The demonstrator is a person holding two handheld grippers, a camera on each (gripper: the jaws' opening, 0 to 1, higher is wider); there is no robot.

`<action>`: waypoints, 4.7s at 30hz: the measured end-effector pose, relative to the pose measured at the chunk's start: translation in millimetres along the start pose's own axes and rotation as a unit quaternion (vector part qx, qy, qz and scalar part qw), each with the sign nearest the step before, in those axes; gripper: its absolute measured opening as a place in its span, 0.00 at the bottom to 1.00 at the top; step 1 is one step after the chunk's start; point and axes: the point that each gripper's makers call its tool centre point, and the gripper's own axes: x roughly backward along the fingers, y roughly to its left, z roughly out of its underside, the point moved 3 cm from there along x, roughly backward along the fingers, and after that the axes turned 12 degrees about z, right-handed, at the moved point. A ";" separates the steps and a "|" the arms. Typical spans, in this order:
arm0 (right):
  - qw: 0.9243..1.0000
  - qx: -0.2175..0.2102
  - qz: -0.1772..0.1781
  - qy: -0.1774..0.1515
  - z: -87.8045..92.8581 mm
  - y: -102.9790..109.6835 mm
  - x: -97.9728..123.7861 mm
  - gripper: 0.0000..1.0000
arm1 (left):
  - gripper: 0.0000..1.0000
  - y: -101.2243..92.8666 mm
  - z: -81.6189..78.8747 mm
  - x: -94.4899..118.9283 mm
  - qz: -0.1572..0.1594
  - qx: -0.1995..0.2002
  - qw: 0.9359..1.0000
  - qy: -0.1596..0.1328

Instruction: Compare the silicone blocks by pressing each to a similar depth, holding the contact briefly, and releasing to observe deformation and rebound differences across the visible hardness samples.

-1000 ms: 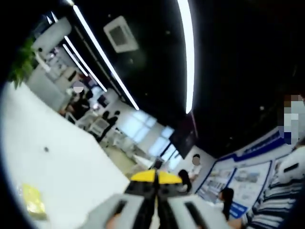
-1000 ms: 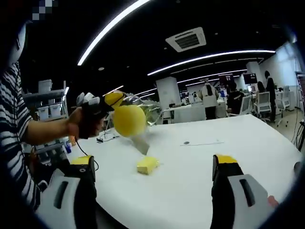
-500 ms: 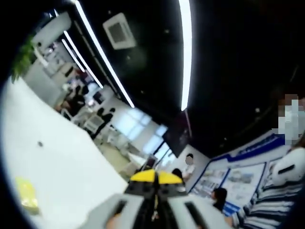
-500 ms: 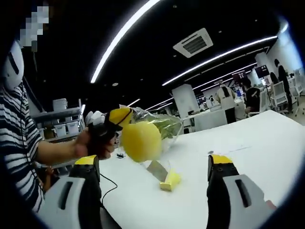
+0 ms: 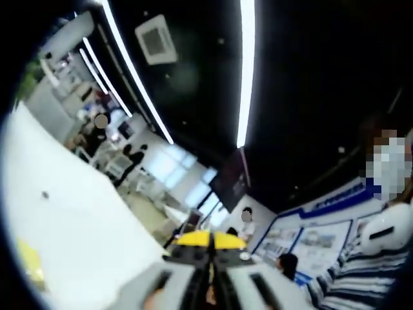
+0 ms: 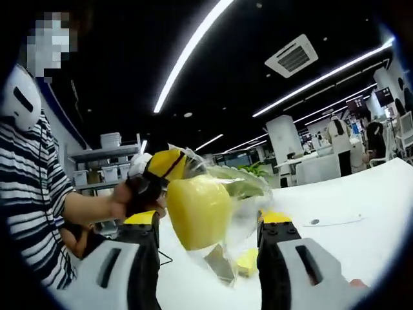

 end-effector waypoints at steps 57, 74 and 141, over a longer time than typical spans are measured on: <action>0.990 0.020 -0.015 0.139 31.7 13.8 -18.4 0.06 | 0.00 28.3 16.2 32.2 -0.060 -0.035 0.998 0.003; 0.990 0.052 -0.035 0.127 38.2 23.4 -11.8 0.06 | 0.00 16.9 25.0 39.1 -0.051 -0.021 0.998 -0.011; 0.993 0.028 0.020 0.113 43.7 5.6 -7.4 0.67 | 0.00 14.3 27.0 22.7 -0.057 0.026 0.997 -0.035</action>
